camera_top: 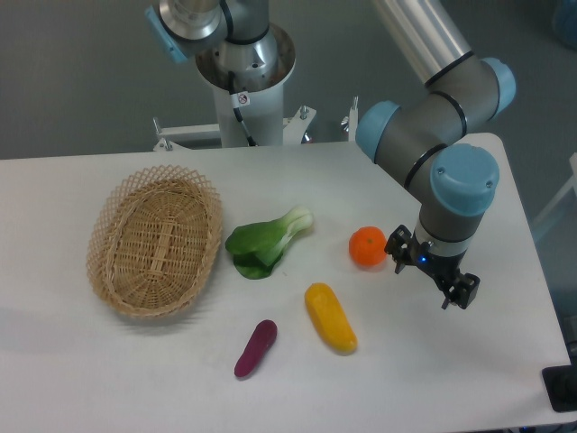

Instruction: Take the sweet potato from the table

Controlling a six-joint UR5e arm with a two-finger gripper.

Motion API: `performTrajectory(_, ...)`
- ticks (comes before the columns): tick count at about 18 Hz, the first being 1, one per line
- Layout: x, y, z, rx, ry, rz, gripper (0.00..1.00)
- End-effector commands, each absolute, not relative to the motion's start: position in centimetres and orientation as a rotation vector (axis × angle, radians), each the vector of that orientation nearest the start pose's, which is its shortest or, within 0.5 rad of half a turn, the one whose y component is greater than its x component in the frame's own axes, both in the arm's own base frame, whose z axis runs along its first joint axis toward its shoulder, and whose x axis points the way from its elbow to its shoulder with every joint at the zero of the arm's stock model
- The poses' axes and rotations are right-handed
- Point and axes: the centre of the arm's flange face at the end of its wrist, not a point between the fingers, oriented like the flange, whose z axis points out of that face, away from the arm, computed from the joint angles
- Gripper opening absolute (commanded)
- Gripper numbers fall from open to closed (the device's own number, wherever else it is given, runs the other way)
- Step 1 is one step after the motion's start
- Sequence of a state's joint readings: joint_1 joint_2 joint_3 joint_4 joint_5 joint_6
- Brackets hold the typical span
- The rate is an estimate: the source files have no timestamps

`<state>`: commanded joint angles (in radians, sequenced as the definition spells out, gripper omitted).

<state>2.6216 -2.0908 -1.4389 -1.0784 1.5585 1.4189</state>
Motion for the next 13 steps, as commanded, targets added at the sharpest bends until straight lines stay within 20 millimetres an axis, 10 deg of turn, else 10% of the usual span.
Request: performTrajectory(13,-52.19,45.69,28.71,-3.055,0.552,0.117,1.00)
